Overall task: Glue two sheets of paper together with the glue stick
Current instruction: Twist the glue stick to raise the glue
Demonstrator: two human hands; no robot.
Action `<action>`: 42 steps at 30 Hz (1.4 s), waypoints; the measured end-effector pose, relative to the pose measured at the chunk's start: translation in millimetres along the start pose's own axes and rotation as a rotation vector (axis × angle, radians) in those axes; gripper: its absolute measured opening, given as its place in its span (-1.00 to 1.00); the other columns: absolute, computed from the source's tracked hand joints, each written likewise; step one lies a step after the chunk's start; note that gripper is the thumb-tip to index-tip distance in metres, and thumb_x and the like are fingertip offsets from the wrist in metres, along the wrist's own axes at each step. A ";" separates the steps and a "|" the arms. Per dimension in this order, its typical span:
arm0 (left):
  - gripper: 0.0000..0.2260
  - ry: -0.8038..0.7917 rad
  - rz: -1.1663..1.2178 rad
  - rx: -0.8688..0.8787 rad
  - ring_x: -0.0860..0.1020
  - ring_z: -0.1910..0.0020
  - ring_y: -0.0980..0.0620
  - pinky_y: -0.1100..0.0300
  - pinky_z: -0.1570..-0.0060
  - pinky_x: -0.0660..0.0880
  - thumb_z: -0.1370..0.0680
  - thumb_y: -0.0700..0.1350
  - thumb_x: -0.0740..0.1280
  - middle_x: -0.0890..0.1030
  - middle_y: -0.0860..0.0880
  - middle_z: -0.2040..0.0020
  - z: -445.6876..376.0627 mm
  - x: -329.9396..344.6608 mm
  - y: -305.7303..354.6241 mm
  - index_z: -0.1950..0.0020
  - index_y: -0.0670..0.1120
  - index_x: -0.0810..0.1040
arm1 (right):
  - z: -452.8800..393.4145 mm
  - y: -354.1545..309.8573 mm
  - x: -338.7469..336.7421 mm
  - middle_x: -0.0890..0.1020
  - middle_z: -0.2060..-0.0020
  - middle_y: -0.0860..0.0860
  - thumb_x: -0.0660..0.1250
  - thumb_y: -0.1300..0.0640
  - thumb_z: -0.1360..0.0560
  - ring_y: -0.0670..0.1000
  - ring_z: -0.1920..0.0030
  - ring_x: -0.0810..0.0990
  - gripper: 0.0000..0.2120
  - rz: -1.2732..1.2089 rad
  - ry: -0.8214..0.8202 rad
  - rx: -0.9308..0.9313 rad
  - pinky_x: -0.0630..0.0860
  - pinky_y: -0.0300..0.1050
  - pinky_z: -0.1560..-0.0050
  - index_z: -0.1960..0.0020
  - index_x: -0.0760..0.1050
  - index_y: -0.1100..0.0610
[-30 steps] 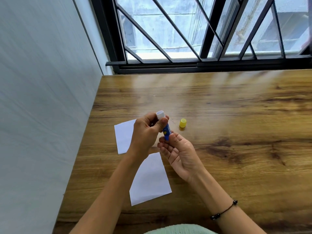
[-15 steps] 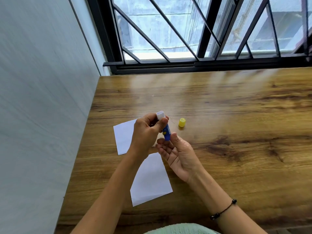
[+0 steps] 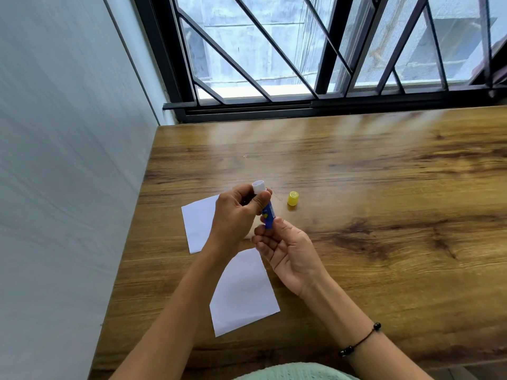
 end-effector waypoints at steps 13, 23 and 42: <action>-0.88 -0.022 -0.022 0.015 0.56 0.29 0.26 0.46 0.28 0.48 -0.48 -0.17 0.32 0.58 0.04 0.23 -0.1 3.6 1.8 0.04 -0.17 0.57 | 0.8 3.3 -3.2 0.67 0.35 0.10 0.16 0.13 -0.55 0.01 0.35 0.65 -0.78 0.005 0.036 -0.023 0.58 -0.23 0.34 -0.02 0.51 0.24; -0.92 -0.029 -0.036 0.004 0.56 0.30 0.29 0.46 0.28 0.49 -0.48 -0.14 0.32 0.58 0.05 0.26 -1.2 4.6 2.1 0.09 -0.13 0.57 | -2.0 -2.2 -2.9 0.69 0.31 0.09 0.29 0.17 -0.43 0.02 0.29 0.67 -0.73 0.018 0.004 -0.070 0.60 -0.23 0.27 -0.11 0.45 0.20; -0.91 -0.007 -0.037 0.008 0.53 0.34 0.27 0.43 0.29 0.49 -0.48 -0.14 0.33 0.59 0.02 0.27 -2.4 4.7 5.0 0.10 -0.14 0.59 | -1.2 2.1 -4.0 0.65 0.39 0.08 0.17 0.05 -0.55 -0.03 0.38 0.61 -0.70 -0.020 0.026 0.012 0.57 -0.26 0.36 0.12 0.59 0.21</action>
Point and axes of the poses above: each hand's wrist, its own z-axis away from the middle knuckle, its own x-axis out of the palm, y = z × x, the point moved 7 cm from there along -z, towards the middle knuckle
